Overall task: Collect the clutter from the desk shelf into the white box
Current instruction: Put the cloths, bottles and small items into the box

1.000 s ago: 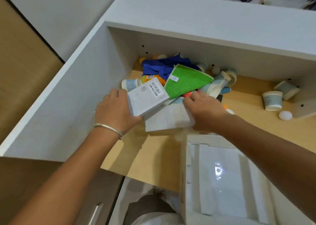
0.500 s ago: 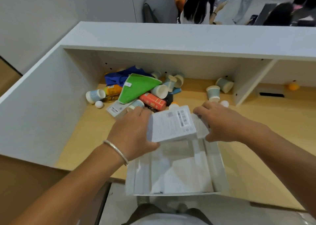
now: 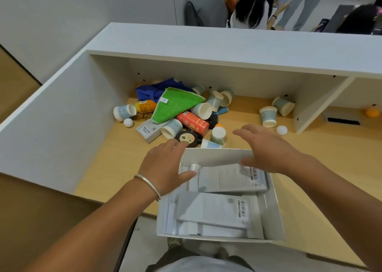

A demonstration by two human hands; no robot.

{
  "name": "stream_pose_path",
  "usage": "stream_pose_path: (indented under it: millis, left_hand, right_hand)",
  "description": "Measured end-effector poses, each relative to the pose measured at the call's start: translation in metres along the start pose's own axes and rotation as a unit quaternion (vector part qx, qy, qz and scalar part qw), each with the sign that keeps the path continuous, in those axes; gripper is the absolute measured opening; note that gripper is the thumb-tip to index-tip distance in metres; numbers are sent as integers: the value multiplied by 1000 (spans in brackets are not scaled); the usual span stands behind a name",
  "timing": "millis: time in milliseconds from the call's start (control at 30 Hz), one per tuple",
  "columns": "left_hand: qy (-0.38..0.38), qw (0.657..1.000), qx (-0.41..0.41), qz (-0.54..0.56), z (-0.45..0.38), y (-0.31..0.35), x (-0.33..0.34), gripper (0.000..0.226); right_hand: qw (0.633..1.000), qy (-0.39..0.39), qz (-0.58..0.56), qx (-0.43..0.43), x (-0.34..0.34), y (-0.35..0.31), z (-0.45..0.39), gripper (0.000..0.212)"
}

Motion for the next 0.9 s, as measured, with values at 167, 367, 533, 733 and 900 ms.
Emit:
stream_pose_path:
  millis: [167, 367, 533, 733, 900]
  left_hand:
    - [0, 999, -37, 18, -15, -51, 3, 71]
    - [-9, 996, -74, 40, -37, -120, 11, 69]
    - [0, 995, -81, 66, -62, -169, 25, 67]
    - [8, 990, -98, 104, -112, -219, 54, 69]
    - [-13, 984, -109, 140, -150, -242, 78, 87]
  right_hand:
    - [1000, 12, -20, -14, -6, -27, -45, 78]
    - [999, 5, -36, -39, -10, -68, -113, 79]
    - [999, -3, -13, -52, -3, -100, -167, 79]
    - [998, -56, -32, -27, 17, -126, -232, 80]
    - [997, -70, -42, -3, 35, -133, -270, 81]
Point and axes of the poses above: each hand's wrist, its own z-axis away from the middle knuckle, its own x-axis out of the palm, y = z × x, the point moved 2 cm from there along -z, towards the middle knuckle, and after that the axes turned 14 degrees about -y, right-handed, at the moved point
